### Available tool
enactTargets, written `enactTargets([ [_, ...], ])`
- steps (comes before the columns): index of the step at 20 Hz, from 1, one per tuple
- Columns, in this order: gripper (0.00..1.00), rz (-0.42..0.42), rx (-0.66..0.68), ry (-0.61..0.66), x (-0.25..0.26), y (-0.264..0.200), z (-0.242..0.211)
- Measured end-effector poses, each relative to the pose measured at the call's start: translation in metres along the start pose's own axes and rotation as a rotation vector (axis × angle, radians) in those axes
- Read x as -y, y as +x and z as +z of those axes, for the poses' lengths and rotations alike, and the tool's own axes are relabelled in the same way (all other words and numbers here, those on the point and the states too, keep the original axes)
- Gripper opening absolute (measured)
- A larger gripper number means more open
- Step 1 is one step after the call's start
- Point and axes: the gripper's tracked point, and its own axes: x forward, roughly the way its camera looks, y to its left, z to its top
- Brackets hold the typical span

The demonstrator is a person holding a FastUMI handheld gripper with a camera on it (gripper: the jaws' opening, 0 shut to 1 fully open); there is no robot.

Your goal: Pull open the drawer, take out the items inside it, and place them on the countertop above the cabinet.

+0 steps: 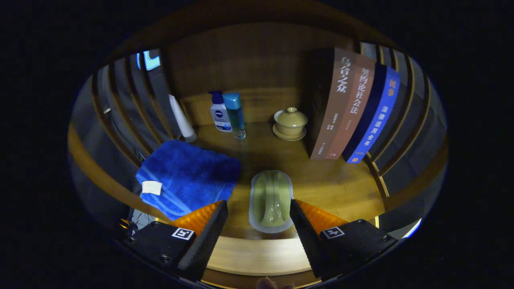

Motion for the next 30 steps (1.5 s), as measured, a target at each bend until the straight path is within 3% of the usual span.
enactTargets([
  [6, 1.0, 0.049, 0.221, 0.014, -0.006, -0.074, -0.03],
  [13, 1.0, 0.048, 0.503, 0.067, -0.002, -0.139, -0.067],
  [17, 0.99, 0.063, 0.573, 0.048, -0.009, -0.164, -0.115],
  [26, 0.99, -0.015, 0.686, -0.013, -0.004, -0.168, -0.199],
  [30, 0.99, -0.003, 0.655, -0.007, 0.0, -0.144, -0.229],
])
